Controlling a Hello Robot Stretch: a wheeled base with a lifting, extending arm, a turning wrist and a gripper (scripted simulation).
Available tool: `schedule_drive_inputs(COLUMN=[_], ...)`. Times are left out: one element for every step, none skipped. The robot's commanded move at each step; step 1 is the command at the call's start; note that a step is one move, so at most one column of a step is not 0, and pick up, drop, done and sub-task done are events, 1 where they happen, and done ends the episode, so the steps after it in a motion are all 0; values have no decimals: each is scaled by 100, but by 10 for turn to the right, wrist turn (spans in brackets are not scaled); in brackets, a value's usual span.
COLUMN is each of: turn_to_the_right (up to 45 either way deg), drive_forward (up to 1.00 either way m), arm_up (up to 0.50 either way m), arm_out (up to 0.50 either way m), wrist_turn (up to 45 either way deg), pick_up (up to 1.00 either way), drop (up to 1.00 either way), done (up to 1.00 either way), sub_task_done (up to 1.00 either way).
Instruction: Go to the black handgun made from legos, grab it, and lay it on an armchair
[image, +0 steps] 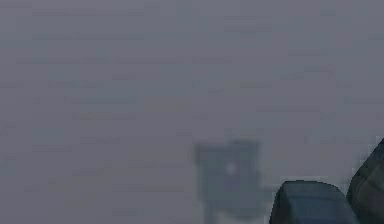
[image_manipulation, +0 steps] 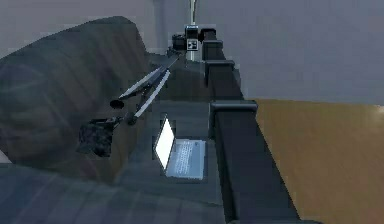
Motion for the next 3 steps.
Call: schedule_drive_inputs(turn_to_the_right=[0,0,0], drive_forward=[0,0,0], arm_up=[0,0,0], arm_out=[0,-10,0], wrist_turn=[0,0,0], pick_up=[0,0,0], drop=[100,0,0], done=[0,0,100], sub_task_done=[0,0,0])
